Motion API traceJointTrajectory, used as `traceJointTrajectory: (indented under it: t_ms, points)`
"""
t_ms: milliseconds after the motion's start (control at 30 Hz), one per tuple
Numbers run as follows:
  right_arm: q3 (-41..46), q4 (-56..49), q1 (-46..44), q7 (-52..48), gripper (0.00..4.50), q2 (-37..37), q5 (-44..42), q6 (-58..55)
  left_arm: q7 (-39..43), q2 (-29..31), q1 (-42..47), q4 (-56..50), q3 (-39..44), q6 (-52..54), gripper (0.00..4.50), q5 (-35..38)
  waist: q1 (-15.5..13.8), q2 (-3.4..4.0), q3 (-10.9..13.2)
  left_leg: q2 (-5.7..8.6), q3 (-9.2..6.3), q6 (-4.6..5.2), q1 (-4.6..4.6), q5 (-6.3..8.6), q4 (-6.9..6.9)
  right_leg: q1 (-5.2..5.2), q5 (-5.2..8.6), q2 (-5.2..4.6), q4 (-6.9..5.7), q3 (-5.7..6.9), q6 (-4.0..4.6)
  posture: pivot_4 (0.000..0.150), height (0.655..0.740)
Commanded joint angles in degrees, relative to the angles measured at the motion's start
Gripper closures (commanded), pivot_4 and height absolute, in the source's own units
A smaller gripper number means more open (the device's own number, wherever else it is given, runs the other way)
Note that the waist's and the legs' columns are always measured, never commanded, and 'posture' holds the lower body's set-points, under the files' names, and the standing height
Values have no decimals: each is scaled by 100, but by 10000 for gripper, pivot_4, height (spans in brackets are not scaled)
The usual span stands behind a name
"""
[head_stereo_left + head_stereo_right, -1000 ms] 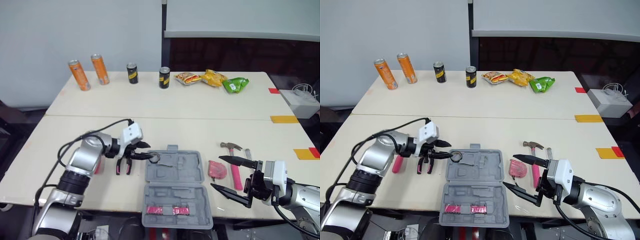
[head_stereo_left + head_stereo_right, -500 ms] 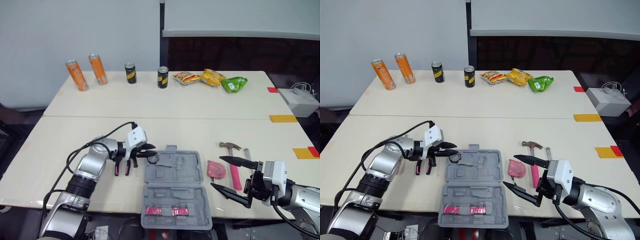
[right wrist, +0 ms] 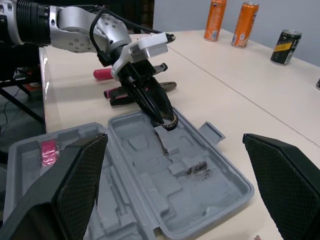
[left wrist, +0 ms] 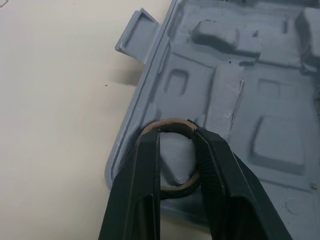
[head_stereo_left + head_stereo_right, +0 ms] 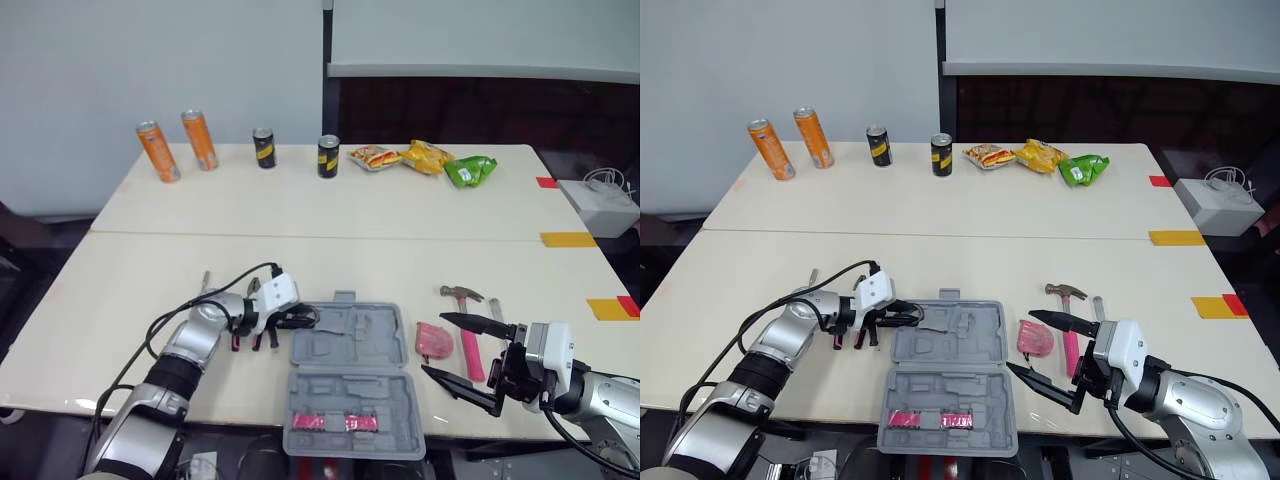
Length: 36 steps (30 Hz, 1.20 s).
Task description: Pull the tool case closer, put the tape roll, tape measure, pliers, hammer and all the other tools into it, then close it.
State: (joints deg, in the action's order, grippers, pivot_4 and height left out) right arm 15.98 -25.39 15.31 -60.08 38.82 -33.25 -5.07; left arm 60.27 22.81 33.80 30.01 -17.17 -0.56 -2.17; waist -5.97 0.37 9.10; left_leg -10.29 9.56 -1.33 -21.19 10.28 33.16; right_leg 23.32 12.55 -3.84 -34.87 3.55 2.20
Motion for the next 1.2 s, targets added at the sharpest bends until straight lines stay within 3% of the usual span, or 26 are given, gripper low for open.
traceJointTrajectory:
  t_ms: [33,100,200,367,533,633,833,1000,1200]
  points:
    - [47,-134,8,10,0,13,-63,19,-122,108,-101,492,-294,-229,33718,-448,4,6,-13,0,0,-1,1,1,0,-4,0,-1,0,-1,-1,1500,7400]
    - [63,-153,22,14,0,10,-93,2,-91,65,-154,377,-119,-128,33718,-202,9,10,-22,1,0,-9,7,5,-3,-24,18,-1,2,-1,-32,1500,7400]
    - [95,-193,-31,161,0,-68,-216,-100,70,29,-541,-829,636,769,33718,917,59,9,-21,1,1,-28,34,16,-8,-49,25,-1,4,-2,-44,1500,7400]
    - [-19,-132,-233,677,0,-343,-82,-207,-556,16,-1333,-2717,1655,1963,33718,2004,121,-5,-12,-2,-4,0,-26,-2,-6,24,-5,0,1,5,8,1500,7400]
    - [-336,-39,-691,1219,0,-767,1,-332,-1325,99,-2286,-3965,2395,2197,33718,2281,201,-1,-13,-6,-2,1,-50,0,-9,27,-2,3,11,8,5,1500,7400]
    - [-454,188,-817,1241,0,-876,119,-302,-1255,205,-3000,-4405,2802,2233,33718,2676,239,-1,-11,-8,-2,-1,-47,1,-10,28,0,5,14,8,2,1500,7400]
    - [-65,707,-285,597,0,-588,201,156,-968,420,-4399,-4799,3610,2021,15344,3259,216,-7,-7,-6,-3,-12,-47,28,-10,27,1,6,38,9,-1,1500,7400]
    - [754,1109,962,-17,0,-374,123,664,-716,465,-5681,-4655,4261,1504,240,3316,184,-12,-7,-5,3,-3,-44,56,-12,11,9,5,72,4,-15,1500,7400]
    - [1278,1819,1555,-382,0,-412,101,1085,-565,400,-6453,-4183,4431,982,240,3246,186,-21,-1,-4,21,-17,-8,88,-15,-11,43,5,89,-13,-73,1500,7400]
